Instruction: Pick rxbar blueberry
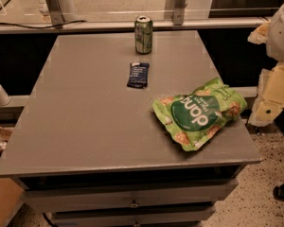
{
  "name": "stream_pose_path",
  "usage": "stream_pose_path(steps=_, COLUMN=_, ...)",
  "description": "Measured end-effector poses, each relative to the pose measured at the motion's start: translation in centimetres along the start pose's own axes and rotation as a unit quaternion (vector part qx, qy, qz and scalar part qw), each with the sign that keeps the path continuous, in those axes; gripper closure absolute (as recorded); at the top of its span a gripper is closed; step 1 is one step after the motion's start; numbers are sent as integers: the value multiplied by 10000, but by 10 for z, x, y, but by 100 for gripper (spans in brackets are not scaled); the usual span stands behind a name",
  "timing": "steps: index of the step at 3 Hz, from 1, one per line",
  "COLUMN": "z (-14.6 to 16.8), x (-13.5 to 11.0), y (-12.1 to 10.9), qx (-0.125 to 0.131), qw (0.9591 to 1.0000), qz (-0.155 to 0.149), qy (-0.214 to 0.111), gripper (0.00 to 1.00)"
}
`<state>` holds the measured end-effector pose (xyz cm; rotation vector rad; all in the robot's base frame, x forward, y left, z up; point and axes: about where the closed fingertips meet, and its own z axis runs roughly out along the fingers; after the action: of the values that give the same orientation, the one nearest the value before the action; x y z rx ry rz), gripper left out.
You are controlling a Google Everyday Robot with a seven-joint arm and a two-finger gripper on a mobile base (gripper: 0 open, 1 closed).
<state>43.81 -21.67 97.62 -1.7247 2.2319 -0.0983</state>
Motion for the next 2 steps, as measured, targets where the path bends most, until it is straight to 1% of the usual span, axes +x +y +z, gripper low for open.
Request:
stream_pose_path(steps=1, z=0, x=0, y=0, qx=0, qw=10000, qz=0, qy=0, gripper=0)
stream_pose_path(steps=2, z=0, x=-3, y=-3, qx=52, qw=9999, qz=-102, qy=-70, gripper=0)
